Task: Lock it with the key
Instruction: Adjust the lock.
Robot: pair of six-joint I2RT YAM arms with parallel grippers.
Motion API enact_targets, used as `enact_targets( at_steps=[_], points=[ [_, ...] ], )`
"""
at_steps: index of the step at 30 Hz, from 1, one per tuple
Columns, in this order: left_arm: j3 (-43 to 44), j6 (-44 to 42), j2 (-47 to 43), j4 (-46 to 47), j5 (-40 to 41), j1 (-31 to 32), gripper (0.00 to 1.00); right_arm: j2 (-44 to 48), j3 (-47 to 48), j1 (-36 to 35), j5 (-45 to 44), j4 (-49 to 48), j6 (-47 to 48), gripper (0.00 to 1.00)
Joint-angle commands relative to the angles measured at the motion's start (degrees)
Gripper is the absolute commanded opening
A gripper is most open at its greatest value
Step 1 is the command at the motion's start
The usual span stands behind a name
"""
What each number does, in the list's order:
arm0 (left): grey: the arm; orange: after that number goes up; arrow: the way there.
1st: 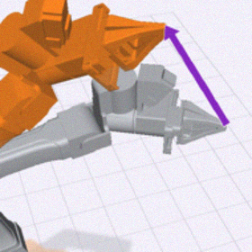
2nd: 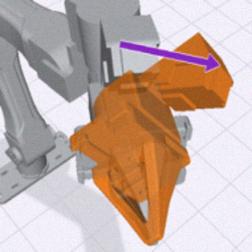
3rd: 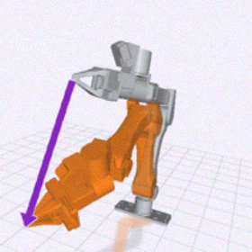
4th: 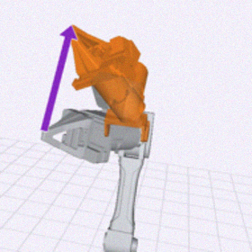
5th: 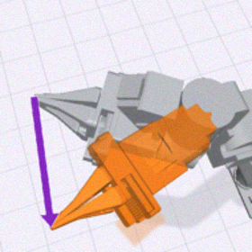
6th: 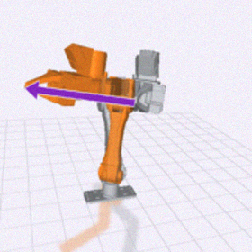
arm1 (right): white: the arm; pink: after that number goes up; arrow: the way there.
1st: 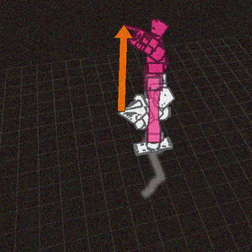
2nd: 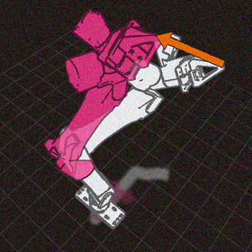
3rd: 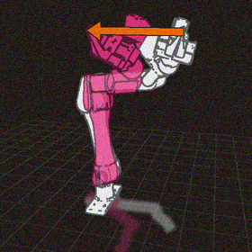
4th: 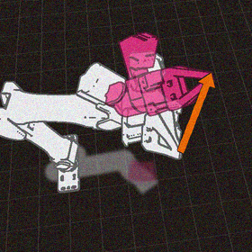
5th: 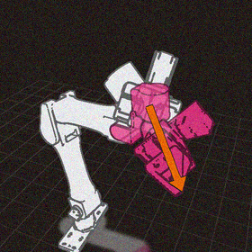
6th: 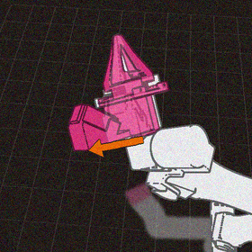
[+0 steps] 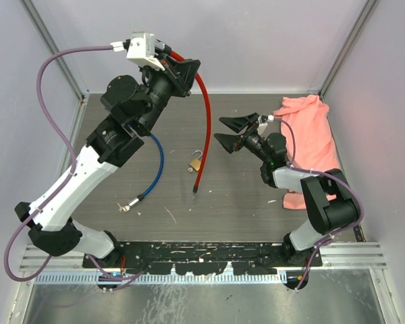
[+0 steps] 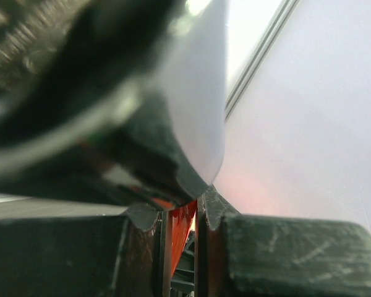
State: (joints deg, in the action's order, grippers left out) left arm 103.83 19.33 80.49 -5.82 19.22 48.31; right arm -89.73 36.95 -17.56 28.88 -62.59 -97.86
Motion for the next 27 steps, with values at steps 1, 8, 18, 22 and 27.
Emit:
enact_targets(
  at_steps=[1,8,18,22,27],
  points=[
    [4.10,0.78,0.65,4.53,-1.53,0.29,0.00,3.94,1.63,-0.19,2.82,-5.96,-3.66,0.88],
    [6.71,-3.79,0.77,-7.14,-12.38,-0.06,0.00,13.21,13.75,7.72,21.37,13.94,48.14,0.90],
    [14.38,-8.88,4.66,-25.04,-63.92,-13.64,0.00,24.88,17.94,10.58,46.17,28.94,80.60,0.93],
    [21.95,-10.20,11.02,-32.01,-82.72,-15.96,0.00,23.16,24.82,9.96,50.71,34.32,79.10,0.93],
    [22.34,-5.55,14.03,-23.17,-92.05,-15.97,0.00,21.35,27.47,3.48,49.05,29.84,72.59,0.94]
  ],
)
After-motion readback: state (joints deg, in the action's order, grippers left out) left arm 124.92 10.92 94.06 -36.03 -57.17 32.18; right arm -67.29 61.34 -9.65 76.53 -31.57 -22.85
